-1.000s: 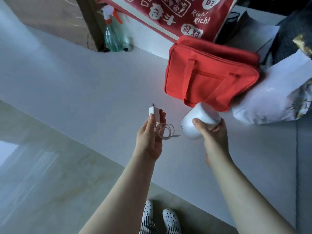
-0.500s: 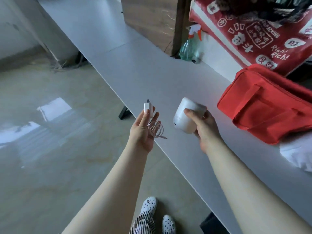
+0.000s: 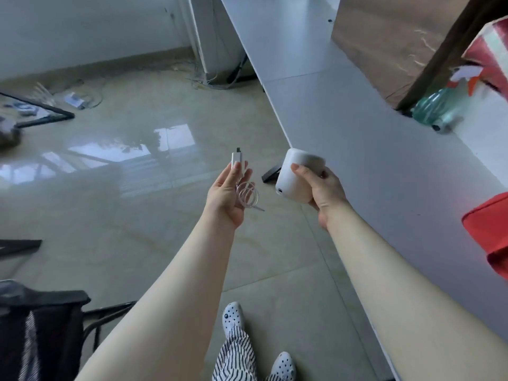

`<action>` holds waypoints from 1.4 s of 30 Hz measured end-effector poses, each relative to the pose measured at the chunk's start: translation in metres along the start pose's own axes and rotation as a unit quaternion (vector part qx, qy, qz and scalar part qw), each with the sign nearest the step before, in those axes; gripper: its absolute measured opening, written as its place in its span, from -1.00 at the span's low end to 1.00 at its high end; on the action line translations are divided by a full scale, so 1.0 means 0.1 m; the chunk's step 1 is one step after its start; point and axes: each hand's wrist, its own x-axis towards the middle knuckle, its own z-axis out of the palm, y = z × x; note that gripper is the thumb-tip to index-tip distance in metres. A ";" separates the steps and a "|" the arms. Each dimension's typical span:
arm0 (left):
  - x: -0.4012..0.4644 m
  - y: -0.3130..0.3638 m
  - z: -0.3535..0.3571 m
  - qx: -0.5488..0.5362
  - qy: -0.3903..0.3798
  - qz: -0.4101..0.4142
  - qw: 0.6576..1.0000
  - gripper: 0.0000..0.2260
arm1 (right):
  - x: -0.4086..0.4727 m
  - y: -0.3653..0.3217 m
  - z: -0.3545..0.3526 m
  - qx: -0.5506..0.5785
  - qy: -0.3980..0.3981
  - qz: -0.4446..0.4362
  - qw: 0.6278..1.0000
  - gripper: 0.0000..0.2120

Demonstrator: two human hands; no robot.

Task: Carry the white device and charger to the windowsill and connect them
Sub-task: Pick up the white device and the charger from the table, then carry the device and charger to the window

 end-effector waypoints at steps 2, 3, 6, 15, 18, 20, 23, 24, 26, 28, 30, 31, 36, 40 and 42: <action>0.04 0.19 -0.15 -0.010 0.017 0.013 1.000 -0.65 | 0.05 -0.02 0.27 -0.006 -0.023 0.001 1.000 -0.34; 0.07 0.28 -0.22 -0.016 0.026 0.019 0.999 -0.64 | 0.07 -0.03 0.40 -0.008 -0.033 0.002 0.999 -0.34; 0.17 0.55 -0.45 -0.031 0.048 0.032 0.998 -0.61 | 0.17 -0.05 0.78 -0.018 -0.056 0.007 0.998 -0.57; 0.63 1.32 -0.91 -0.044 0.079 0.038 0.995 -0.60 | 0.42 -0.21 1.88 -0.052 -0.093 0.011 0.994 -0.77; 0.79 1.55 -1.00 -0.051 0.080 0.039 0.995 -0.61 | 0.52 -0.27 2.18 -0.056 -0.090 0.011 0.994 -0.78; 0.90 1.70 -1.05 -0.054 0.080 0.041 0.994 -0.60 | 0.60 -0.29 2.36 -0.057 -0.090 0.014 0.994 -0.80; 1.04 1.89 -1.10 -0.062 0.088 0.043 0.993 -0.62 | 0.74 -0.31 2.58 -0.056 -0.098 0.025 0.993 -0.78; 1.09 1.94 -1.11 -0.066 0.092 0.043 0.993 -0.62 | 0.78 -0.32 2.65 -0.057 -0.103 0.029 0.993 -0.77; 1.19 2.05 -1.14 -0.072 0.097 0.044 0.992 -0.64 | 0.88 -0.34 2.77 -0.054 -0.110 0.032 0.992 -0.78; 1.31 2.17 -1.16 -0.073 0.100 0.047 0.991 -0.66 | 1.00 -0.38 2.89 -0.050 -0.113 0.030 0.992 -0.80; 1.47 2.28 -1.16 -0.069 0.102 0.050 0.991 -0.65 | 1.15 -0.43 3.01 -0.054 -0.117 0.030 0.991 -0.80; 1.56 2.33 -1.15 -0.066 0.103 0.052 0.991 -0.65 | 1.25 -0.46 3.08 -0.059 -0.120 0.030 0.991 -0.79; 2.07 2.64 -1.10 -0.063 0.119 0.051 0.990 -0.61 | 1.77 -0.61 3.46 -0.076 -0.142 0.040 0.986 -0.77; 2.60 2.90 -1.00 -0.063 0.125 0.051 0.989 -0.60 | 2.26 -0.73 3.83 -0.084 -0.156 0.048 0.983 -0.78; 2.85 3.03 -0.98 -0.063 0.133 0.053 0.988 -0.61 | 2.51 -0.78 4.01 -0.089 -0.161 0.059 0.981 -0.78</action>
